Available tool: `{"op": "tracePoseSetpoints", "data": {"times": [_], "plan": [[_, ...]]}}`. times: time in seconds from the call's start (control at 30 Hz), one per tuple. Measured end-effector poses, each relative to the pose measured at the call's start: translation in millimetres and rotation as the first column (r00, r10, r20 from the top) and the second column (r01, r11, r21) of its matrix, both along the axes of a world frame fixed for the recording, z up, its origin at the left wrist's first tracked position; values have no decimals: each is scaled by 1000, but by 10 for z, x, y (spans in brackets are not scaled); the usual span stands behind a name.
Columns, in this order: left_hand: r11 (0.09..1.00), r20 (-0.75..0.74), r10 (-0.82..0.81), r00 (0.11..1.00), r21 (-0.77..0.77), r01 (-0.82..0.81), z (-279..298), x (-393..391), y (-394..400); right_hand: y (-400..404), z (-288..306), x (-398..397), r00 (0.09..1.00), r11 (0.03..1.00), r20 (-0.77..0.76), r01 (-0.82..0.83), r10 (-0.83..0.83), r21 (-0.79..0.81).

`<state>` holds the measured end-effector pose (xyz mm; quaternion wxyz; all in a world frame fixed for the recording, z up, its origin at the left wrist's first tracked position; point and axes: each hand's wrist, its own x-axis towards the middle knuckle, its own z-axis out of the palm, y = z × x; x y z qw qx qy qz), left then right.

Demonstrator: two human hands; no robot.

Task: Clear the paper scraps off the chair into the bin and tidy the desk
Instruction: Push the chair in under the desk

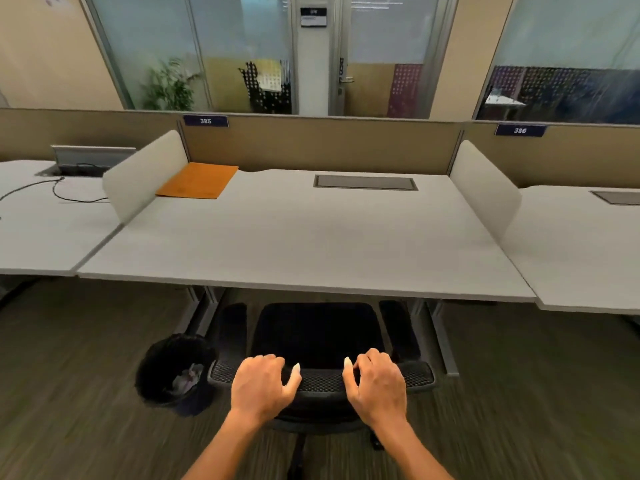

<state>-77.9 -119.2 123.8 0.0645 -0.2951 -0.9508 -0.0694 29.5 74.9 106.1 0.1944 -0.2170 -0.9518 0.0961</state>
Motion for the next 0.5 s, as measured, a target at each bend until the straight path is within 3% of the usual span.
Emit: {"op": "tracePoseSetpoints", "data": {"times": [0.27, 0.5], "plan": [[999, 6, -32, 999, -12, 32, 20, -880, 338, 319, 39, -848, 999, 999, 20, 36, -36, -28], [989, -68, -57, 996, 129, 66, -125, -1578, 466, 417, 18, -1451, 997, 997, 14, 70, -69, -31]]}}
